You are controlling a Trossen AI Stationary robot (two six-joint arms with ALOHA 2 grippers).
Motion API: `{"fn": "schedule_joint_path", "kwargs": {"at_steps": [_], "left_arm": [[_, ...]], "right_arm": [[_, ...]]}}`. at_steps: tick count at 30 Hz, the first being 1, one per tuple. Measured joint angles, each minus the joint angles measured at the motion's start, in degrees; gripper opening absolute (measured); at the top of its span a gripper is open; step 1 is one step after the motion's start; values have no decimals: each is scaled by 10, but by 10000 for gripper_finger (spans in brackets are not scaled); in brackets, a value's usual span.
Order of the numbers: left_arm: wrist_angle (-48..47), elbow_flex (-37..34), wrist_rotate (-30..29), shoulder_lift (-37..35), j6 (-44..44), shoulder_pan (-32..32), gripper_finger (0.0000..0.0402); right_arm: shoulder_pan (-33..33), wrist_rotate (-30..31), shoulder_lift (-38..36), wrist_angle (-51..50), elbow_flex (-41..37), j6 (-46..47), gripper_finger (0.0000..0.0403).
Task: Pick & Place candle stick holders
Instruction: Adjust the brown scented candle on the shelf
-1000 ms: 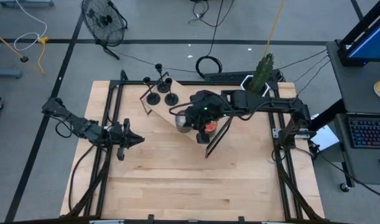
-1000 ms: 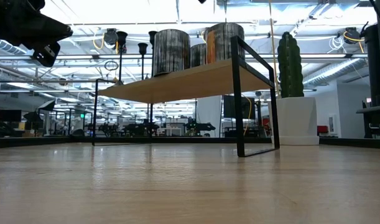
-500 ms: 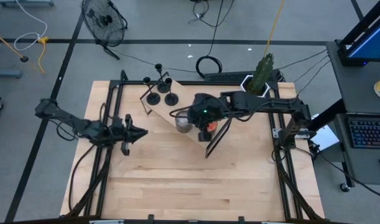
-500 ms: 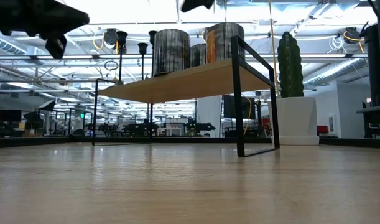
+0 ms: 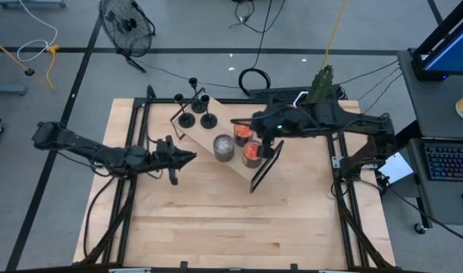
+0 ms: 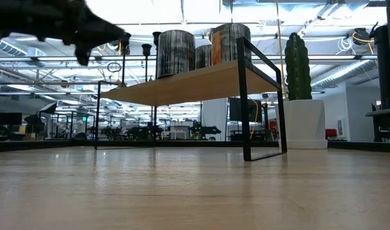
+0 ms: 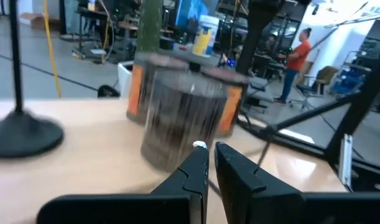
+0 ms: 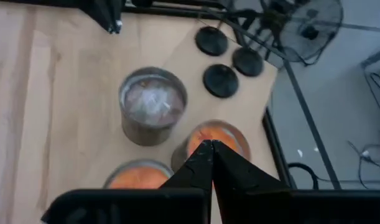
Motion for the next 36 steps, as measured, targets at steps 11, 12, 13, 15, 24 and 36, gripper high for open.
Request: {"fn": "schedule_joint_path", "kwargs": {"at_steps": [11, 12, 13, 15, 24, 36], "left_arm": [[-26, 97, 65, 133, 25, 48, 33], [-26, 102, 65, 142, 25, 48, 33], [-23, 106, 65, 150, 24, 48, 33], [-24, 109, 65, 162, 18, 52, 33], [-33, 135, 75, 213, 12, 86, 33], [-27, 137, 95, 216, 6, 124, 33]], "right_arm": [[11, 66, -78, -52, -13, 39, 0], [14, 67, -90, -45, -26, 42, 0], [16, 68, -104, -37, -42, 45, 0], [20, 68, -133, -10, -83, 53, 0], [25, 64, -260, 126, -264, 78, 0], [25, 63, -314, 134, -320, 106, 0]]}}
